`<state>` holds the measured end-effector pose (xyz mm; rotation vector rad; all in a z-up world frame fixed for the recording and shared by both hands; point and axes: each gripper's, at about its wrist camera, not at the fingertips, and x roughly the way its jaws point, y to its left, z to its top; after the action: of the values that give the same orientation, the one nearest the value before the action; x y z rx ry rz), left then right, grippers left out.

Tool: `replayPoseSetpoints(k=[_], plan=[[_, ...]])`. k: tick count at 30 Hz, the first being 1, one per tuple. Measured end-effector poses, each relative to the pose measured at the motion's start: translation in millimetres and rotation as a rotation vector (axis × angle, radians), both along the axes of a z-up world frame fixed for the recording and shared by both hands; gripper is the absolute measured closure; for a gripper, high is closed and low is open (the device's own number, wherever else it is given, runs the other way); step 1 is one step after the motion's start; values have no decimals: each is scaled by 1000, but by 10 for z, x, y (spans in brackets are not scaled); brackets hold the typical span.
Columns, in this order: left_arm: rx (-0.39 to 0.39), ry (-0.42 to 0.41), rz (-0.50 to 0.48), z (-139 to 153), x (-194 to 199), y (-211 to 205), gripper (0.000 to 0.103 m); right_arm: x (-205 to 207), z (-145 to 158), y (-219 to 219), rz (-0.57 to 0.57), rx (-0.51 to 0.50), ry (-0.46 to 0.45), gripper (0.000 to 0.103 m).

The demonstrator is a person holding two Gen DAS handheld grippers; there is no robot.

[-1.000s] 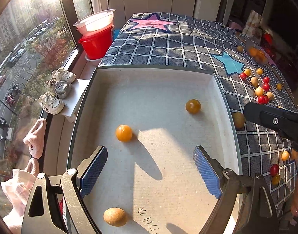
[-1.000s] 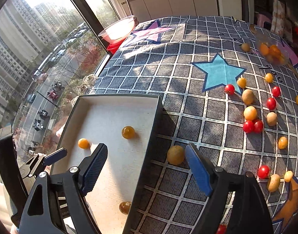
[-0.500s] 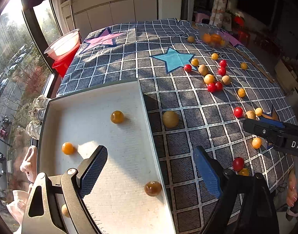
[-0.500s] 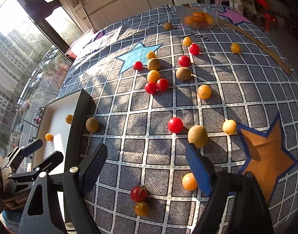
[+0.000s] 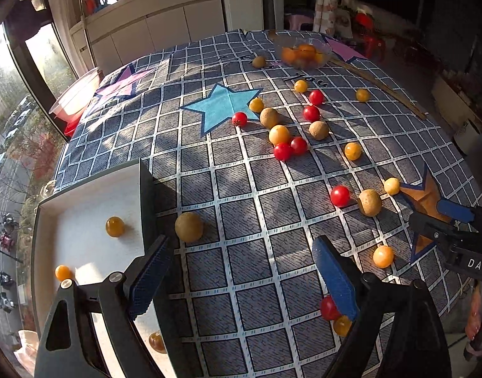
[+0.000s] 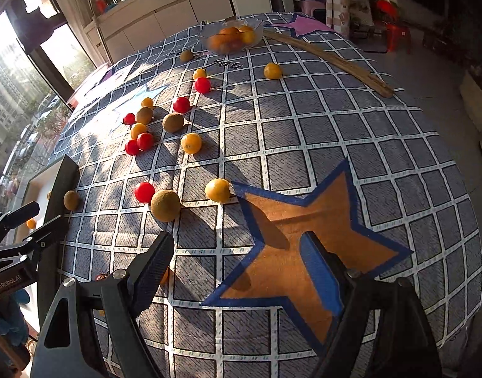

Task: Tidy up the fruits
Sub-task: 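Move both open tools back over the fruits on the cloth, then grasp a red cherry tomato with left tool while right tool grasps a yellow tomato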

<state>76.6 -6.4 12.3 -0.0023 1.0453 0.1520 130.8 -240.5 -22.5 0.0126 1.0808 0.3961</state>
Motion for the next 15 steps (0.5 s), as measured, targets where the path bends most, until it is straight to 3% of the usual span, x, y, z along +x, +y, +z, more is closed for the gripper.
replayPoseSetpoints(k=[6,11,15], plan=[[39,17,-91,-153,231,-266,13,38,-5,42,50,-29,-52,19],[53,40,-133,-294,378,-376,13,109,-42,146,111,-45,-70,42],[54,46,-146,-354,460,-408,13,171,-83,248,155,-56,-76,46]])
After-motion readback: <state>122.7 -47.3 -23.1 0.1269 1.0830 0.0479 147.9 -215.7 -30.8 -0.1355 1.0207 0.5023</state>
